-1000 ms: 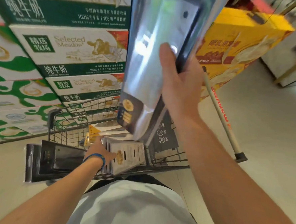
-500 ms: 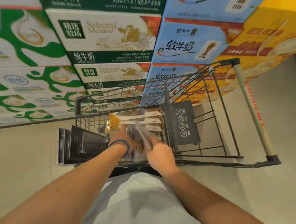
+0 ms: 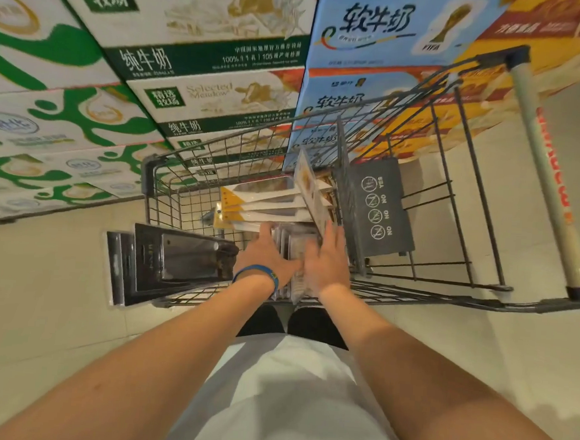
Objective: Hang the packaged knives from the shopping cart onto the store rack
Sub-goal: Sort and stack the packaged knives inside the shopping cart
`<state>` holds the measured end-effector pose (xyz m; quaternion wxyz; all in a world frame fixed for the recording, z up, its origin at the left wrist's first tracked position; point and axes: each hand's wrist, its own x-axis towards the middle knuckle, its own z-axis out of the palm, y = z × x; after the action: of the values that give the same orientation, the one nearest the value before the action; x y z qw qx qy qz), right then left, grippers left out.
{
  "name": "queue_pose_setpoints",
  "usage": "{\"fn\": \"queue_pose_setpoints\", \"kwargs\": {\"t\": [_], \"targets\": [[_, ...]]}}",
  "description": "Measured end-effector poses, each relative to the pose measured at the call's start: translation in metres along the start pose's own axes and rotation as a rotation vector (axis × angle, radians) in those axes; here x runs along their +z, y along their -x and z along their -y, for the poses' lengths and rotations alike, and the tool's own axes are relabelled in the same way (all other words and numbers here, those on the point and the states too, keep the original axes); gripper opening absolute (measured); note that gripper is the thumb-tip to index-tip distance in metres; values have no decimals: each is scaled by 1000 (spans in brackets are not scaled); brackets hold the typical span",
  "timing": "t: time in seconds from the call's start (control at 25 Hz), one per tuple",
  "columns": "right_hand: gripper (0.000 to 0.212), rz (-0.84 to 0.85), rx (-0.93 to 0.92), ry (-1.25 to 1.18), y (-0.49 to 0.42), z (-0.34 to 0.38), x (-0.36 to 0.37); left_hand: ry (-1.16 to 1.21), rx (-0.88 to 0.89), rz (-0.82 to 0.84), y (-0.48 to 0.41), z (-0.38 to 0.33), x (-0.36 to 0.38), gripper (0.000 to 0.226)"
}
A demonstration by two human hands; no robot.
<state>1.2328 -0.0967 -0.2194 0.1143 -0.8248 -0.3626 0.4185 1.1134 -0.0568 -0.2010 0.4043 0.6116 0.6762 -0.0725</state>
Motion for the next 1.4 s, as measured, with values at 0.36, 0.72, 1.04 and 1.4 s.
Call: {"fn": "queue_pose_setpoints", "kwargs": {"t": [0.36,0.72,1.04,1.4], "targets": [[82,-50,130,13,-102,59,19,45,-43,-17,-13,1,-4,83],[30,-166,-16,296,-169,82,32,89,-43,-70,-24,11,4,76],[45,-189,13,-263,2,14,22,-14,-17,30,-39,15,-17,97],[56,6,121,-182,13,-19,15,34,-46,35,-14,-9,15,89]]}}
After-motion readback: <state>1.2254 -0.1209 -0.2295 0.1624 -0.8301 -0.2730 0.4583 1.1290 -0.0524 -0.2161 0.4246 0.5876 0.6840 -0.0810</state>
